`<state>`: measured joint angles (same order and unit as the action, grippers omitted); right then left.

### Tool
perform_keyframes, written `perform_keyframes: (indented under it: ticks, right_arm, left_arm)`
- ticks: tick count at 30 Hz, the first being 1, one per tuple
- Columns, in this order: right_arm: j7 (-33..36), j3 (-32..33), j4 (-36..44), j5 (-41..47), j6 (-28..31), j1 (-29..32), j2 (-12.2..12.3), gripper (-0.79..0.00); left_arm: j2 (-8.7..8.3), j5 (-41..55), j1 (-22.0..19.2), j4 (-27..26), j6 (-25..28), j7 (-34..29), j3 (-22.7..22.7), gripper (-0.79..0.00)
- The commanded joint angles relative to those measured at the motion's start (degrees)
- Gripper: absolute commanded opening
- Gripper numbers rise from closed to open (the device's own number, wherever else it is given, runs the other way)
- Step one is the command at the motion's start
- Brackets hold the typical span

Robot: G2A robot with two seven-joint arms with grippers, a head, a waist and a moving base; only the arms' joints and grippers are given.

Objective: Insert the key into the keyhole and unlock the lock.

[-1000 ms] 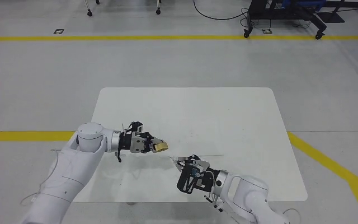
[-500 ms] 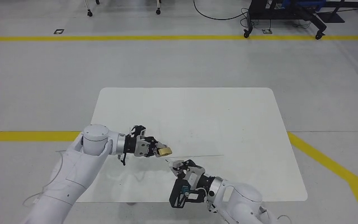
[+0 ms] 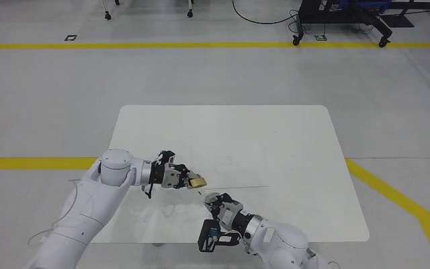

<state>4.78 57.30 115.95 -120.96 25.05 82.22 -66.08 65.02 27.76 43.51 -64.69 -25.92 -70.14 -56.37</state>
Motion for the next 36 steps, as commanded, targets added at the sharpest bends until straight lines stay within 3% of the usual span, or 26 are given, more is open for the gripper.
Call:
perform_keyframes:
  ticks: [1,36]
  right_arm:
    - [0.9,-0.4,-0.1,-0.9,-0.5,-0.1,-0.1,-0.785]
    - [5.9,-3.5,-1.1,-6.7,-4.8,-0.4,-1.2,-0.785]
  left_arm:
    - [-0.03,-0.1,0.0,-0.2,-0.1,0.0,0.1,-0.785]
    - [-0.89,-1.7,0.5,-2.3,-1.1,0.9,1.4,-0.785]
